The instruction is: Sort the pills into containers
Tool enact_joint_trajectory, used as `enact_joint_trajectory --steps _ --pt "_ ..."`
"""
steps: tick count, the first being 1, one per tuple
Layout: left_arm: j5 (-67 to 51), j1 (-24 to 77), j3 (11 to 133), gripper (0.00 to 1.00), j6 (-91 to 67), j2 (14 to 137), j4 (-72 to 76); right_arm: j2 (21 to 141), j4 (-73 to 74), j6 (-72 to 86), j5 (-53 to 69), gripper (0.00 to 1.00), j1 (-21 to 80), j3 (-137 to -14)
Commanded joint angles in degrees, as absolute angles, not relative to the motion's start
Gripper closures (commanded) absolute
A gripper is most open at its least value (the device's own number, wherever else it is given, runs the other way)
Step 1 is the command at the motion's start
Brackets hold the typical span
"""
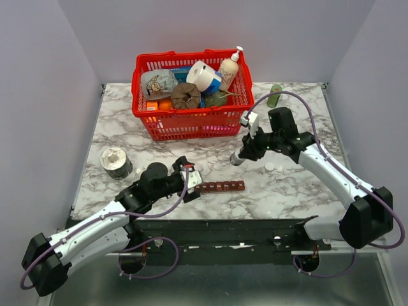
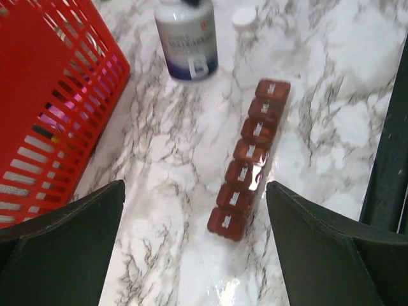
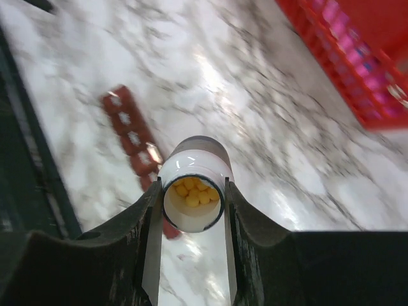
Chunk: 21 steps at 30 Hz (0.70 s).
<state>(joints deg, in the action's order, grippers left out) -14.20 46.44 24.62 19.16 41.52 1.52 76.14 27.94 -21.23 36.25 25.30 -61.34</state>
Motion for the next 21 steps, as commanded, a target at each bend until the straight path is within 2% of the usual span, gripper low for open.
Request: enact_joint_trajectory --steps 1,5,12,15,21 --pt "-16.26 46.32 23.73 0.02 29.96 46.31 -3.69 74.79 29.71 -29.16 16.63 0.96 22.86 -58.63" --pt "-17.4 46.58 25.57 0.04 34.53 52.45 -5.8 76.9 29.79 -30.94 11.88 0.95 21.1 -58.01" --pt "-17.32 47.02 26.8 0.07 36.83 57.92 -5.71 82.96 30.15 -31.9 11.34 0.9 18.64 -58.89" --pt "-17.49 47.29 26.63 0.07 37.09 58.8 -5.62 84.63 30.15 -31.73 12.21 0.86 18.02 -59.15" --pt "-17.49 47.9 26.72 0.08 37.97 61.08 -5.36 86.48 30.15 -31.38 14.24 0.7 17.49 -59.85"
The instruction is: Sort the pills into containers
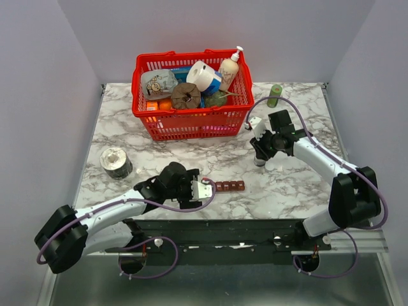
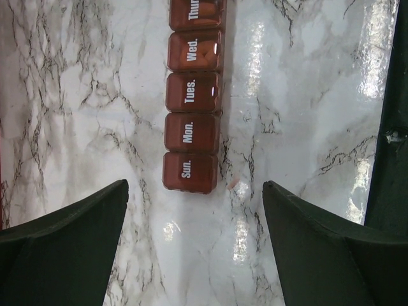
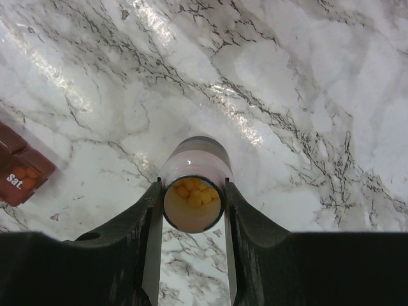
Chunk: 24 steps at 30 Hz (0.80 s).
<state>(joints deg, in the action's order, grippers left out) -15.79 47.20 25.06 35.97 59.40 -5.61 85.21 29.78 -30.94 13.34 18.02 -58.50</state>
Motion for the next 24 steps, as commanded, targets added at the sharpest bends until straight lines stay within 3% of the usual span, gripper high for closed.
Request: enact_joint_trajectory --steps 1,3,7,10,14,18,19,21,24 --pt "-17.32 48.16 26.81 0.08 38.14 61.52 -5.45 86.57 30.15 -31.12 14.41 0.64 17.4 -59.77" --pt "-17.14 48.51 27.16 0.08 38.67 62.93 -5.8 86.75 30.15 -31.03 15.2 0.58 17.05 -59.85" --pt "-17.05 48.87 27.6 0.09 39.29 64.33 -5.8 85.18 30.15 -31.11 15.73 0.29 16.7 -59.77" --pt "-17.49 48.87 27.95 0.09 40.07 65.21 -6.06 83.24 30.41 -31.55 15.91 0.16 16.52 -60.29" --pt "-18.02 48.87 29.0 0.13 41.04 68.02 -7.12 78.15 33.3 -36.19 20.81 0.1 16.52 -61.52" --pt "-17.76 48.78 29.36 0.13 41.48 69.34 -6.59 73.67 38.31 -45.68 42.32 0.08 16.7 -60.56" --pt "-17.75 48.78 29.44 0.13 41.83 69.61 -6.59 72.96 39.28 -49.79 46.28 0.01 17.13 -59.95" --pt "-17.58 48.69 29.97 0.14 42.36 70.92 -6.59 71.12 40.78 -53.51 55.05 0.01 19.23 -57.14" --pt "-17.05 48.6 31.54 0.18 42.28 73.47 -8.08 69.7 37.37 -56.6 57.13 0.0 23.88 -52.48"
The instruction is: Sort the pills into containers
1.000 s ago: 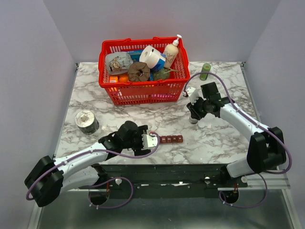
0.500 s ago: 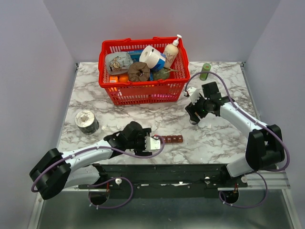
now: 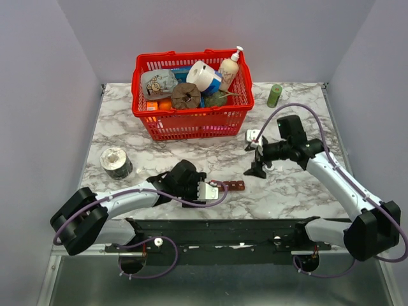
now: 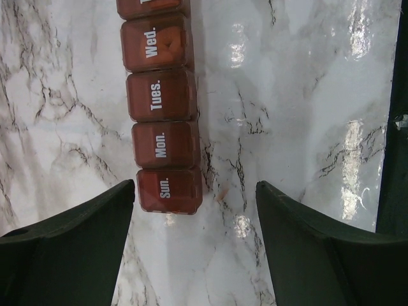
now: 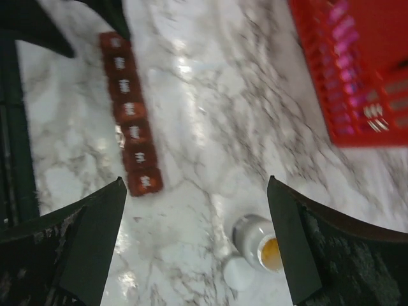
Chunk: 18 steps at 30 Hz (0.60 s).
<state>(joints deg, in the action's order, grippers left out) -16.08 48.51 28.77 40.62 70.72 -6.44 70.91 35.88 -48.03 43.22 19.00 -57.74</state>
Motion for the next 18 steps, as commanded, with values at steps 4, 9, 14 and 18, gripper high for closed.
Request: enact_joint_trajectory --steps 4,9,14,18 --pt "-16.09 48.34 31.38 0.2 41.66 74.27 -7.48 69.96 34.9 -60.97 55.55 0.0 27.15 -49.57" --pt "-16.26 47.9 31.11 0.25 41.05 74.88 -7.29 69.79 33.49 -68.55 56.78 0.0 29.43 -46.41" --pt "-13.89 47.81 31.38 0.22 39.2 75.42 -5.54 71.62 28.05 -63.11 52.3 0.0 33.13 -46.14" --pt "-13.1 47.2 29.97 0.21 39.55 74.09 -3.87 74.52 24.88 -58.46 50.63 0.0 34.8 -46.93"
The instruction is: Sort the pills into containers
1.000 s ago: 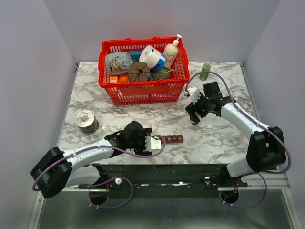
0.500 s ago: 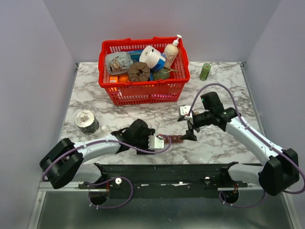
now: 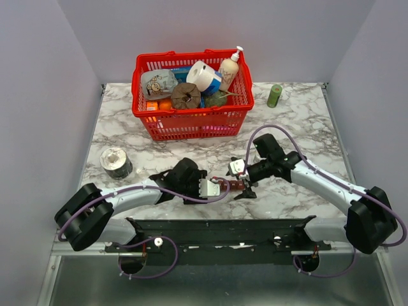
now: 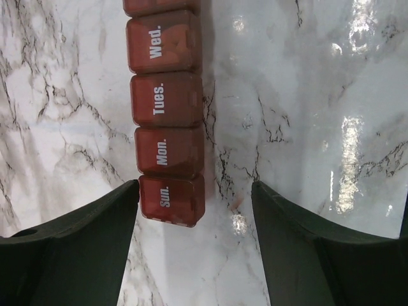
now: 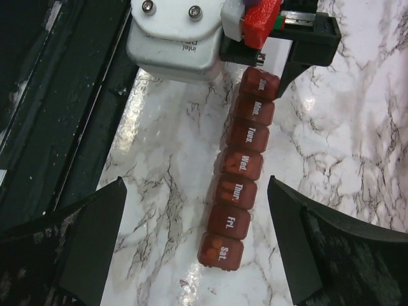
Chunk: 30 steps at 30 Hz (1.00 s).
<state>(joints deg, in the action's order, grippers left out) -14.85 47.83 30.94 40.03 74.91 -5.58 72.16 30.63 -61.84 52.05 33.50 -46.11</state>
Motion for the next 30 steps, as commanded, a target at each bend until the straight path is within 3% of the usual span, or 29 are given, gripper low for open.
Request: enact_joint_trajectory --steps 1,15,25,28,30 --pt "-12.92 47.11 30.06 0.21 39.46 74.09 -3.78 74.97 24.26 -56.88 50.28 0.0 35.15 -47.11" --pt "-11.87 46.41 28.3 0.19 39.9 70.49 -1.58 78.31 22.59 -48.6 50.36 0.0 35.95 -48.78" --pt "-15.73 43.77 32.52 0.22 40.16 76.46 -7.02 79.01 22.94 -47.55 49.04 0.0 36.03 -48.6" --pt "-16.52 43.68 33.48 0.3 39.99 77.96 -7.73 79.45 23.03 -47.02 48.78 0.0 35.95 -49.04" --pt "-16.52 43.68 34.01 0.47 39.47 78.57 -7.82 79.89 23.11 -46.23 48.61 0.0 36.03 -49.31"
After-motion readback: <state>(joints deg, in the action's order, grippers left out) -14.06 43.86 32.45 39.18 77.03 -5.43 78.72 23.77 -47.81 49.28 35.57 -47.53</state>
